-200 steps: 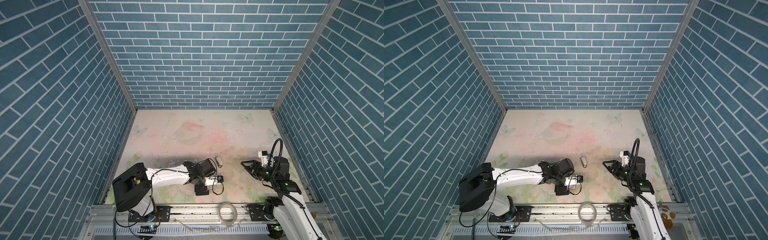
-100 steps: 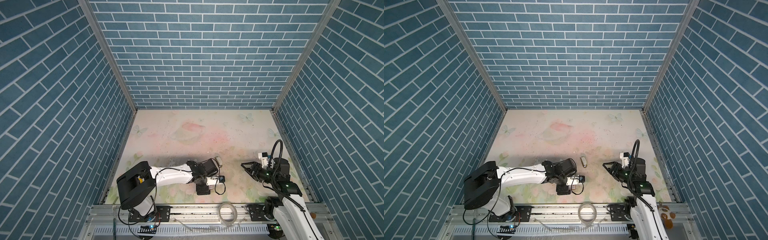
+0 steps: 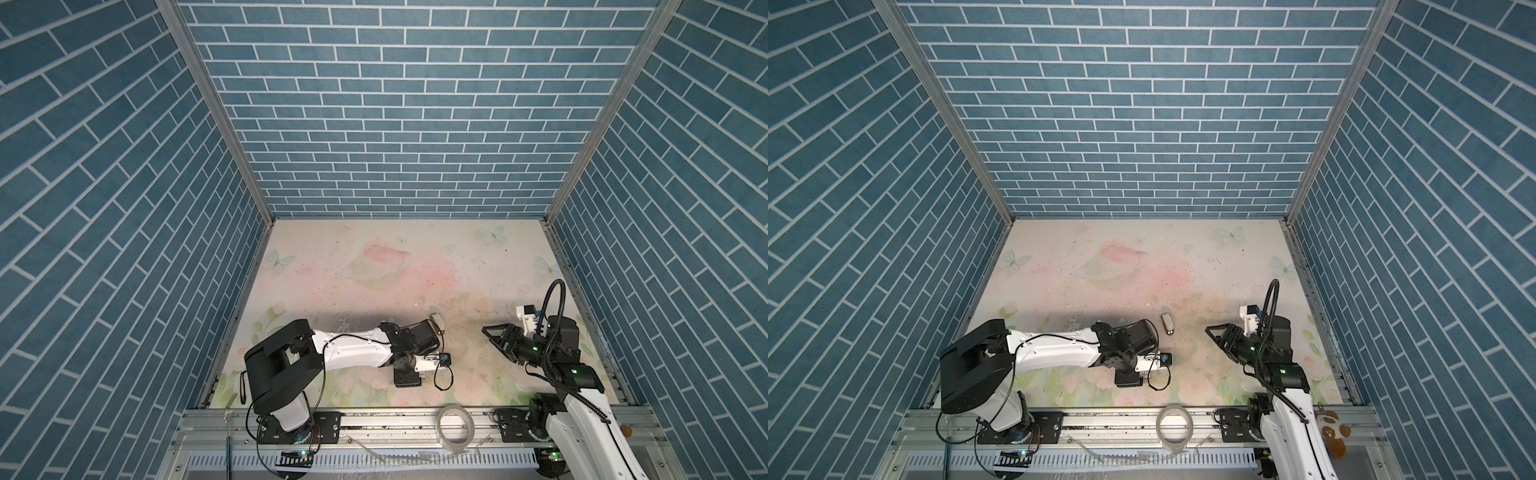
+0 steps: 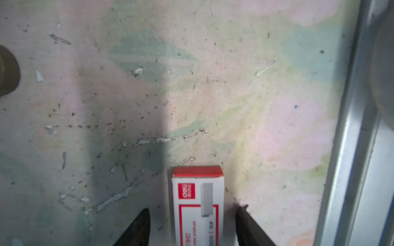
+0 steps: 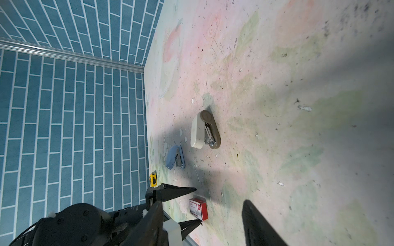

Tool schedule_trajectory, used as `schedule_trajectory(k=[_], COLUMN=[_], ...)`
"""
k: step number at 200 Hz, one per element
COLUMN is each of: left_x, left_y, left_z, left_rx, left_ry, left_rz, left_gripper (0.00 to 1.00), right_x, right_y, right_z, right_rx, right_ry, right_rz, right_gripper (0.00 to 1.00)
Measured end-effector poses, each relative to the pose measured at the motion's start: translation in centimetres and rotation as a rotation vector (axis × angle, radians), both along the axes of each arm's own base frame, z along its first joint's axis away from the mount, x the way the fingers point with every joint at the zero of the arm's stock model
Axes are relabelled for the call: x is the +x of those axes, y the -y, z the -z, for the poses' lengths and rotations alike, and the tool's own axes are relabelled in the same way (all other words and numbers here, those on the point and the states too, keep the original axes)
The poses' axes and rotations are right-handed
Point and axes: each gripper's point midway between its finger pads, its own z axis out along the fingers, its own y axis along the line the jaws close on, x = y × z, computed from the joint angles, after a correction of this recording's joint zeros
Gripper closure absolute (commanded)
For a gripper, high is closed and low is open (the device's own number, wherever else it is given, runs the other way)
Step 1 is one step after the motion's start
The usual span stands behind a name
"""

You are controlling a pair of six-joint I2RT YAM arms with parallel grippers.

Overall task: Load the staples into the stapler
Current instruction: 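Lower the left gripper and close it on the staple box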

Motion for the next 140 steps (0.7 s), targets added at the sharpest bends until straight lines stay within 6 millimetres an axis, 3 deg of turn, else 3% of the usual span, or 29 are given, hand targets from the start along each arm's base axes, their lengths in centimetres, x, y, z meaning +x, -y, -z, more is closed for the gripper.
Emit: schedule_trajectory(k=[42,59,140], left_x=[0.1,0.1,0.8], left_y=[0.4,0.4,1.7], left_z=[0.0,0.0,0.0], left_rx=[-0.002,-0.002,-0.011], left_ry=[-0.002,-0.003,0.005], left_rz=[0.0,-0.002,-0.002], left_gripper=[0.52,0.58,0.61], right_x=[0.0,0.0,0.0], right_y=[0.0,0.0,-0.1], right_z=[0.0,0.0,0.1], right_rx=[0.001,0.001,0.002], right_ry=[0.0,0.0,-0.008], right_rz=[-0.001,-0.001,-0.004], right_gripper=[0.41,0.41,0.41])
